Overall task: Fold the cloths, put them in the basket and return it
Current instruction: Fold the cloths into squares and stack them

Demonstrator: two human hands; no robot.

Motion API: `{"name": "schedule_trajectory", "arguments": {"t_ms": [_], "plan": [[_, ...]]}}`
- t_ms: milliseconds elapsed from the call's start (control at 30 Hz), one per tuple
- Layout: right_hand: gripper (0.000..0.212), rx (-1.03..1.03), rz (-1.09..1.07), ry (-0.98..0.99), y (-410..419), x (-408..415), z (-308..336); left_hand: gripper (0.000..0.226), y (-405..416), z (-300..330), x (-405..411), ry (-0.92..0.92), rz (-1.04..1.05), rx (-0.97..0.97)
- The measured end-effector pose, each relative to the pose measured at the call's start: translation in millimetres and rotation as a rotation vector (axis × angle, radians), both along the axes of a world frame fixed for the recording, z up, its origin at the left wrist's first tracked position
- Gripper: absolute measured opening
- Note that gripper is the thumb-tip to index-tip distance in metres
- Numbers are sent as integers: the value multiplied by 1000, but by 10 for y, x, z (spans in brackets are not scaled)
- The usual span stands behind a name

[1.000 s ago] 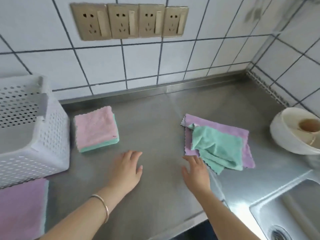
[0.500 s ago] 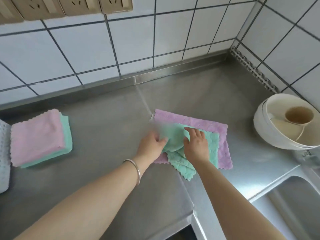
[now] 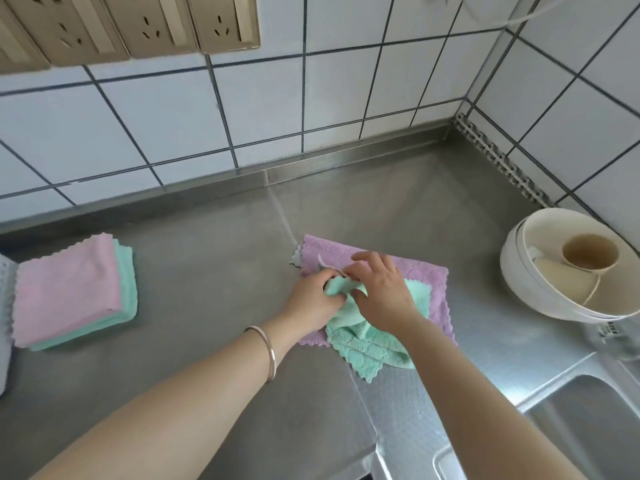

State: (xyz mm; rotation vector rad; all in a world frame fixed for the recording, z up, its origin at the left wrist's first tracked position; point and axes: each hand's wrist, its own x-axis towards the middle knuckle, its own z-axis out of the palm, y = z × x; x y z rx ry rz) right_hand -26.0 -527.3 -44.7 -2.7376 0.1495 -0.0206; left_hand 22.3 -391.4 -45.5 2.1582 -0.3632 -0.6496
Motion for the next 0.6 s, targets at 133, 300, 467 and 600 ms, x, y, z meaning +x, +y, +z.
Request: {"name": "schedule_trajectory", "arguments": {"t_ms": [133, 300, 467, 600], "plan": [[24, -54, 80, -18, -85, -27, 184, 17, 298, 195, -36, -111, -11, -64], [25, -18, 118, -188, 175, -139, 436, 21, 653, 473, -78, -228, -58, -154], [26, 100, 147, -83, 710, -182, 793, 20, 1136, 834, -195, -304, -69, -226], [13, 105, 140, 89, 1007, -156, 993, 28, 1718, 1162, -212, -438, -64, -211]]}}
